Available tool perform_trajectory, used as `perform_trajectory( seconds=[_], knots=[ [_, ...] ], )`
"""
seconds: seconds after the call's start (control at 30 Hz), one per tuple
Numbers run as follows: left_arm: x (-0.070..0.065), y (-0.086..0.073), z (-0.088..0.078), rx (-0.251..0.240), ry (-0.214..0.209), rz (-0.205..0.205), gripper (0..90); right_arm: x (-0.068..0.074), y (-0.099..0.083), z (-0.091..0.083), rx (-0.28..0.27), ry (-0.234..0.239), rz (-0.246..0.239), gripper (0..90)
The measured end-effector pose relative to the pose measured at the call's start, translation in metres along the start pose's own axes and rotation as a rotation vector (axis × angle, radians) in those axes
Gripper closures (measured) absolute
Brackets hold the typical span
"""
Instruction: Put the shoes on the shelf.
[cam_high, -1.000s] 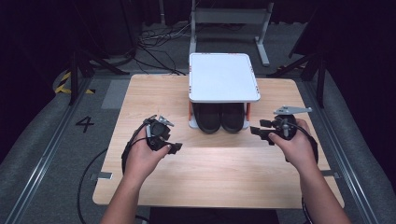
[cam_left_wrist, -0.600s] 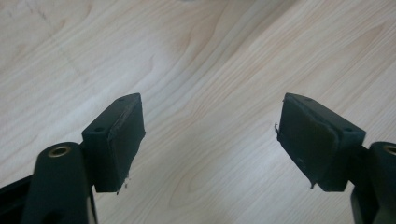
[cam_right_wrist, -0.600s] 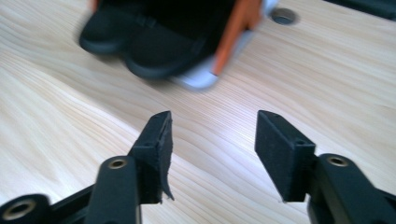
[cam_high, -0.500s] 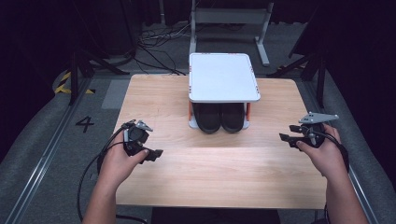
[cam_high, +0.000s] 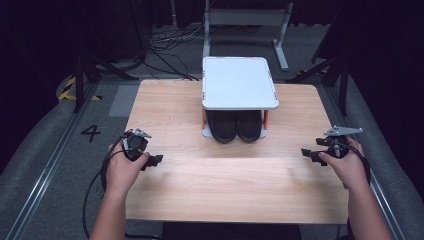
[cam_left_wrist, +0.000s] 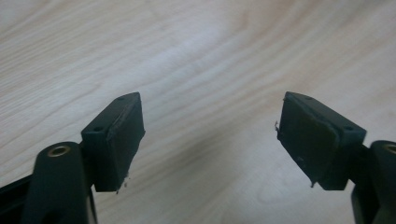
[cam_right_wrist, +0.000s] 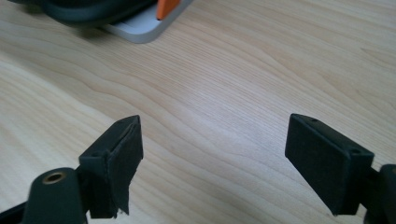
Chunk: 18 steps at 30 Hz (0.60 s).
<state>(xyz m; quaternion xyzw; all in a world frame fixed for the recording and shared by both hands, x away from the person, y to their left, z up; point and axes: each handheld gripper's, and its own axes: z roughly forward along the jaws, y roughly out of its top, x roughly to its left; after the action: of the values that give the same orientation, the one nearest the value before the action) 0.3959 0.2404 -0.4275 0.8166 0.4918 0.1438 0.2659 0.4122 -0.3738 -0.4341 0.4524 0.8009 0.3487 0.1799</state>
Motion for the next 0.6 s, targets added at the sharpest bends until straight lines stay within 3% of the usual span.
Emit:
perform_trajectory(
  seconds=[0.1, 0.2, 0.3, 0.47, 0.53, 0.6],
  knots=[
    [0.002, -0.004, 0.005, -0.013, 0.030, 0.006, 19.9, -0.006, -0.007, 0.007, -0.004, -0.018, 0.004, 21.9],
    [0.004, -0.008, 0.011, -0.009, 0.015, 0.008, 17.7, -0.014, -0.014, 0.015, -0.024, -0.022, 0.017, 23.3],
    [0.005, -0.010, 0.015, -0.043, 0.042, 0.014, 17.7, -0.021, -0.022, 0.021, -0.030, -0.033, 0.018, 23.5],
    [0.009, -0.014, 0.015, -0.090, 0.034, -0.004, 17.3, -0.029, -0.032, 0.027, -0.066, -0.024, 0.051, 25.3],
    [0.011, -0.015, 0.015, -0.088, 0.037, -0.042, 17.7, -0.031, -0.035, 0.028, -0.046, -0.035, 0.056, 25.6],
    [0.012, -0.016, 0.014, -0.081, 0.018, -0.118, 19.1, -0.030, -0.035, 0.028, -0.034, -0.042, 0.078, 28.1]
  ],
)
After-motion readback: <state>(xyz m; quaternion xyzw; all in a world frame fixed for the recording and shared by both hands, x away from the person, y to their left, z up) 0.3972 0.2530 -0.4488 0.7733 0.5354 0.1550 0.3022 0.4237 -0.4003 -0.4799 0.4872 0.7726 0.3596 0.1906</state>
